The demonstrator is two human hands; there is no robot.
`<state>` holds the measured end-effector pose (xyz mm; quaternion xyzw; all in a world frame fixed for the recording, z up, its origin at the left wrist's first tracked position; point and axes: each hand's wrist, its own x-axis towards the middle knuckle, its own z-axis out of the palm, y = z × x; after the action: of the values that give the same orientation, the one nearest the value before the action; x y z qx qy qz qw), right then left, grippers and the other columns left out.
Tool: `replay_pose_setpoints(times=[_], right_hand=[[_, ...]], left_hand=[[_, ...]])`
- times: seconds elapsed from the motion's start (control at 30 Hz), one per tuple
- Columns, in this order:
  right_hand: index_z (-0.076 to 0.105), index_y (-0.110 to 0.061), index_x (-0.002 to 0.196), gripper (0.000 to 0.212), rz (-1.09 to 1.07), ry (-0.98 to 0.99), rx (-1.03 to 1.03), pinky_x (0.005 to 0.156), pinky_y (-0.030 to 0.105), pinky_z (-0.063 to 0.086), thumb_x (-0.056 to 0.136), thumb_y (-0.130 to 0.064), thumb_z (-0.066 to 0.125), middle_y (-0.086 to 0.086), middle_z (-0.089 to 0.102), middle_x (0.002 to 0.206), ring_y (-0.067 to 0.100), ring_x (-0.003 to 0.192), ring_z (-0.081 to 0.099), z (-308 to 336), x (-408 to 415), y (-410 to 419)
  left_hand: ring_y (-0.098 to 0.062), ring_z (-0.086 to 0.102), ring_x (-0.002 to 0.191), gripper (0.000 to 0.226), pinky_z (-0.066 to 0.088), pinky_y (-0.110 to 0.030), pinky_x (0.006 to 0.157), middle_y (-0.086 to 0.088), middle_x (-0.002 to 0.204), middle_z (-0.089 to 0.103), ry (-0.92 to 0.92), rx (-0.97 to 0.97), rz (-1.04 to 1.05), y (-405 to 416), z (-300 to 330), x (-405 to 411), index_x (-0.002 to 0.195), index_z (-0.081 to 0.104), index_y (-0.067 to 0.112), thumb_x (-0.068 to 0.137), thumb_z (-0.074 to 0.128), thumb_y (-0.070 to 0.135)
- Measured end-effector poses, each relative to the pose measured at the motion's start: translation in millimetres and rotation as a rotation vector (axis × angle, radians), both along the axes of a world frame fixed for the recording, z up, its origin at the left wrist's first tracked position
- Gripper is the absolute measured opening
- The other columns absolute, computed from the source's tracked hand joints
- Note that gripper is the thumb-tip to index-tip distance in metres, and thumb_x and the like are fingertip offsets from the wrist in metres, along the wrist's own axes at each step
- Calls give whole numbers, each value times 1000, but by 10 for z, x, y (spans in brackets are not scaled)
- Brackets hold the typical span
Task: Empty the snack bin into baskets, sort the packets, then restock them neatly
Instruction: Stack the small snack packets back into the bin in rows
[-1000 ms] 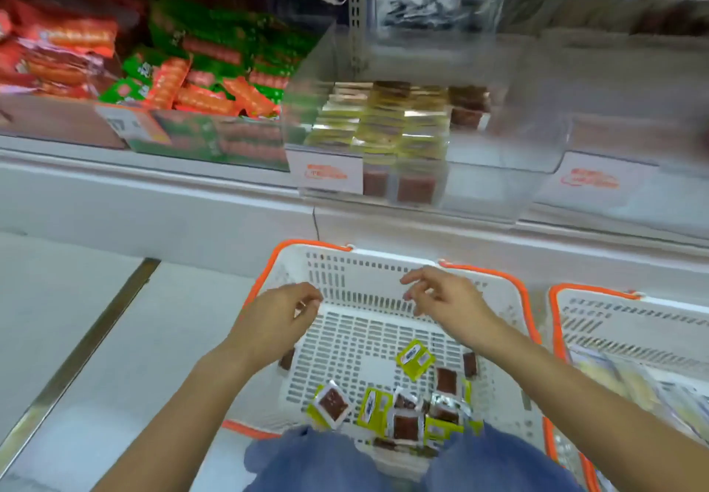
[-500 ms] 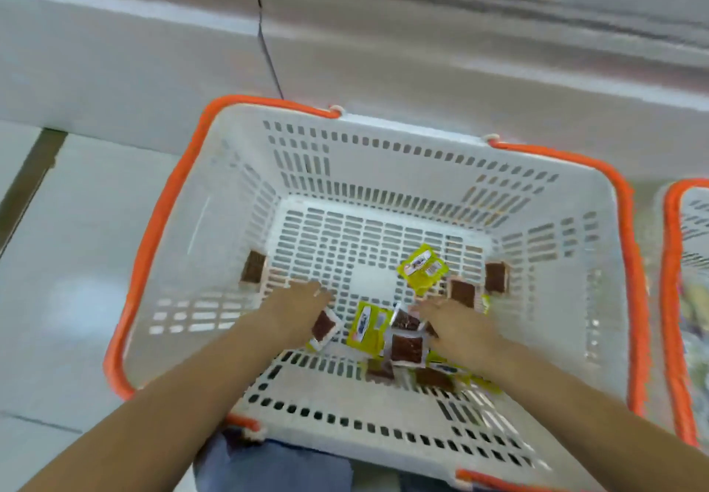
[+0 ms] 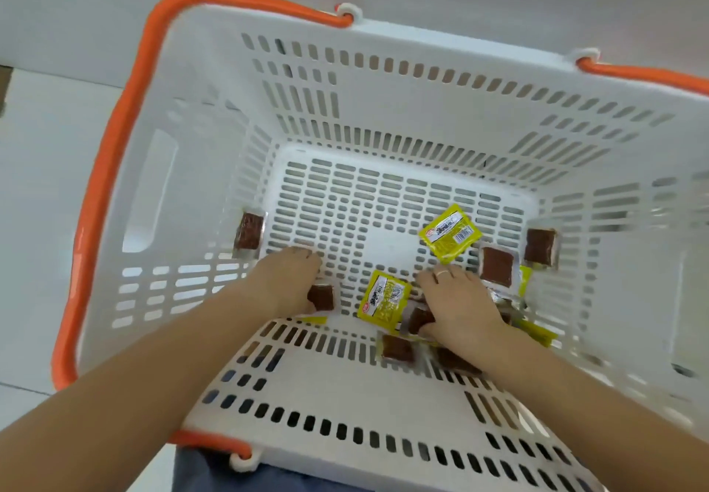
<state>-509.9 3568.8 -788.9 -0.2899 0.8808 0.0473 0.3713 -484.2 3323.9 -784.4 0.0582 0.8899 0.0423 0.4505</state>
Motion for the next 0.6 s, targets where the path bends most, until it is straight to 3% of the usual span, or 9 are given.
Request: replay_pose_setpoints(times=[0.07,0.13,0.27,0.4,0.47,0.53,0.6], right_hand=[[51,-21,105,38,-84,-143,-11,81,32,39,80,-43,69,3,49,110,23,108,49,35,-100,44],[44,-21,83,31,-214,-240,-88,66,31,35,81,-38,70,0,44,92,22,90,50,105,-194,92],[51,-4,87,34,-494,-323,-301,59,30,29,86,-35,66,2,44,75,19,70,44,292,-449,139],[50,4,86,36,-807,-399,-541,53,22,39,87,-28,67,13,49,71,19,56,49,381,-590,142],[59,0,91,26,-1014,-461,-674,67,29,49,88,-24,67,18,63,84,25,72,63,381,-590,153],[69,-18,93,5,-1255,-513,-788,81,38,50,89,-19,66,5,72,93,25,91,67,408,-581,160],[69,-22,91,9,-1461,-585,-908,75,32,53,88,-15,65,-3,74,88,15,86,69,420,-572,172]], left_hand=[[-21,54,106,34,46,-30,84,-4,117,57,-66,34,56,16,-3,-22,113,48,13,87,64,26],[-20,55,103,26,43,-27,78,-4,114,58,-142,79,85,24,48,-75,110,49,14,88,62,22],[-18,56,90,5,40,-27,71,2,96,59,-123,287,351,-10,272,-340,94,54,20,93,58,23],[-21,61,97,26,48,-33,78,0,111,60,15,539,726,147,535,-627,121,56,18,95,55,20],[-14,62,90,25,51,-23,73,1,105,63,96,699,912,253,629,-699,118,59,18,93,59,15],[-7,62,78,15,49,-16,65,5,92,68,132,786,1056,322,657,-716,105,65,22,90,64,19],[-7,66,82,12,51,-23,70,6,91,71,124,832,1220,365,641,-688,98,67,25,86,68,23]])
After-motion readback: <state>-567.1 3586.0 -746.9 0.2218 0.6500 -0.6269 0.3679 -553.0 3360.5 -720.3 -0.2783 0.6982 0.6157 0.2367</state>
